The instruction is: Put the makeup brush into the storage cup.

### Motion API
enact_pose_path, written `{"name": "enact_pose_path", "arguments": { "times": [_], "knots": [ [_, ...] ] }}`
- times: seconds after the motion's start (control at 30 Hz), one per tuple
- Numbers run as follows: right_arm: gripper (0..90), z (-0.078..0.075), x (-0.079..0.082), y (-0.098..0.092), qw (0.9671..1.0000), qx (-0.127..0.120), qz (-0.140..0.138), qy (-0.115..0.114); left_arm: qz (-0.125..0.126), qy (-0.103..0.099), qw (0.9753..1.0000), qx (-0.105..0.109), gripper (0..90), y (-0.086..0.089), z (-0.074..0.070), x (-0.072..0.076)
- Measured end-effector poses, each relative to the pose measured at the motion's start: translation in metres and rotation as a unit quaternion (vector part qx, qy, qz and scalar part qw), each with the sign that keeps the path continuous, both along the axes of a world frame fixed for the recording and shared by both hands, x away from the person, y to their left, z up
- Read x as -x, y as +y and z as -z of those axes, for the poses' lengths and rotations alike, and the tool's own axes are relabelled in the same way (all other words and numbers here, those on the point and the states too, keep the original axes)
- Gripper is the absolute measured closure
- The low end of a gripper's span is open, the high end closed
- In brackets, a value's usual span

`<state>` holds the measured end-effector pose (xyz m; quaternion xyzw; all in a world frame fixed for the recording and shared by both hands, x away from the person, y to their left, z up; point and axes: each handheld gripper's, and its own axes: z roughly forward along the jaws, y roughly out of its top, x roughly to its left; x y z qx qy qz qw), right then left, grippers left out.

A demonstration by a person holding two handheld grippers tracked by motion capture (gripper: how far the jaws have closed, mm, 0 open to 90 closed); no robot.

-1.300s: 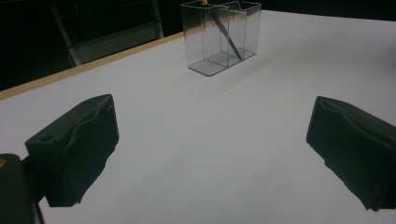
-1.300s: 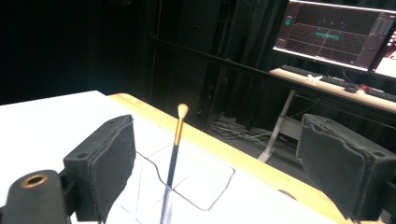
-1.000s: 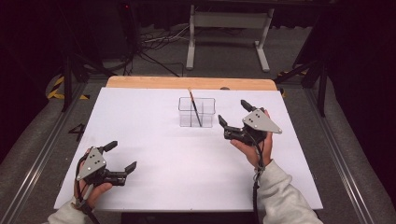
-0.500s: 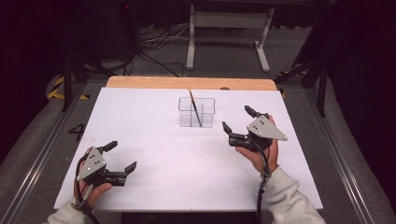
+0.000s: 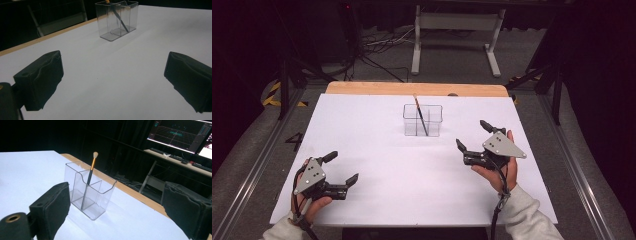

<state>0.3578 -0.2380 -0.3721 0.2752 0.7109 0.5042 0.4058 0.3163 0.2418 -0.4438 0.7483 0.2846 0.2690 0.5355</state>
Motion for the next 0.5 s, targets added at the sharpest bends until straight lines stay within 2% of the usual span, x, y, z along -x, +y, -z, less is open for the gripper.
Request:
{"name": "enact_pose_path", "arguments": {
  "times": [0.27, 0.5],
  "knots": [
    [8.6, 0.006, 0.008, -0.011, 1.0000, 0.004, 0.007, 0.001, 0.001, 0.002, 1.0000, -0.001, 3.0, -0.001, 0.001, 0.000],
    [8.6, 0.014, 0.016, -0.019, 0.9998, 0.018, 0.008, 0.001, 0.001, -0.002, 1.0000, -0.003, 3.0, -0.001, 0.000, 0.000]
  ]
}}
